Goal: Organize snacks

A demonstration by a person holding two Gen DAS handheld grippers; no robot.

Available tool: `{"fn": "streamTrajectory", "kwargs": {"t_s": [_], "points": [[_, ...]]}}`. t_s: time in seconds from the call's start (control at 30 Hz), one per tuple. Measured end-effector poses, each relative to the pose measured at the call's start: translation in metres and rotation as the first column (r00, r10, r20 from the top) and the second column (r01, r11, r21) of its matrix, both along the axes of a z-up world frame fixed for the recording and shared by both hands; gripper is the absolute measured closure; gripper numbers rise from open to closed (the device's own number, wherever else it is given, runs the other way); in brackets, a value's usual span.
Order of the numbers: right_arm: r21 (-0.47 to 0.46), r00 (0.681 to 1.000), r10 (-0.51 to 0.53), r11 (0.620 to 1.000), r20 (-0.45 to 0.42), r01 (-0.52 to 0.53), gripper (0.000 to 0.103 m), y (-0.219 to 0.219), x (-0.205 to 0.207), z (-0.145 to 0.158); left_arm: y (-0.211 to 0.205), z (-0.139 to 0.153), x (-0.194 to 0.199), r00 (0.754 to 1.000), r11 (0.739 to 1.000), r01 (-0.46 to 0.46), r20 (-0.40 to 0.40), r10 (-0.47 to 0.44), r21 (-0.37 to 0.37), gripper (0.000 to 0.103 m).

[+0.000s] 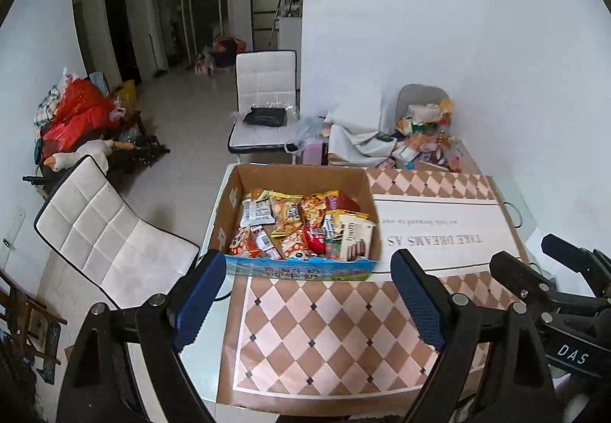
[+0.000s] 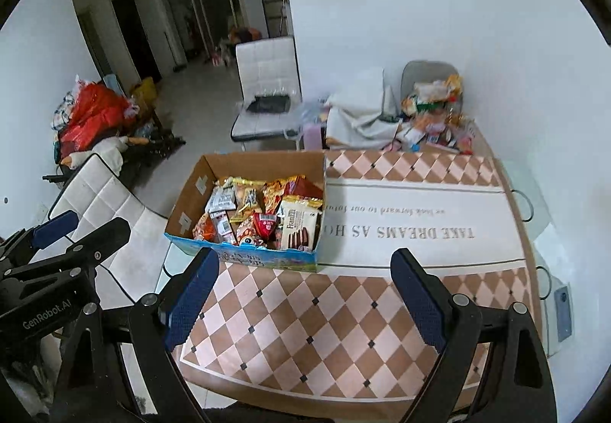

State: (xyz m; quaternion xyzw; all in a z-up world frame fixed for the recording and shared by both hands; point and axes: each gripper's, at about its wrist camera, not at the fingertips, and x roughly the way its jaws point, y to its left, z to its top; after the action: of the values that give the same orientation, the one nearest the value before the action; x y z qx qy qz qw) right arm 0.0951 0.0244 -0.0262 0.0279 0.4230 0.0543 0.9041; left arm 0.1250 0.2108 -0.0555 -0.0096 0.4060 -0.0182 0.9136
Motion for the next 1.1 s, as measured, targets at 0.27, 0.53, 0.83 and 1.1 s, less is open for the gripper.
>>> {"fn": "streamTrajectory", "kwargs": {"t_s": [0.27,0.53,0.83,1.1], "points": [[-0.028,0.996,-0.002,1.0,0.084,0.004,0.005,-0.011,-0.058,0.039,-0.008,0.014,-0.039,1.0,1.0,0.011,0.013,-0.011,-0.005,0.015],[0.005,0.997,-0.033,0.999,0.068,0.032,0.002,-0.028,-0.077,0.04,-0.008,0.022,-0.059,0.999,1.0,-0.006,0.04,0.006,0.003,0.015],[-0.015,0.995,-0.046,0.999,0.088,0.048,0.001,-0.026,-0.07,0.039,-0.008,0.021,-0.057,0.999,1.0,-0.002,0.049,0.001,0.023,0.001],[-0.036,0.992,-0.044,0.998,0.116,0.048,0.001,-0.014,-0.054,0.04,-0.005,0.017,-0.042,0.998,0.999,-0.024,0.059,0.022,0.033,0.001]]}}
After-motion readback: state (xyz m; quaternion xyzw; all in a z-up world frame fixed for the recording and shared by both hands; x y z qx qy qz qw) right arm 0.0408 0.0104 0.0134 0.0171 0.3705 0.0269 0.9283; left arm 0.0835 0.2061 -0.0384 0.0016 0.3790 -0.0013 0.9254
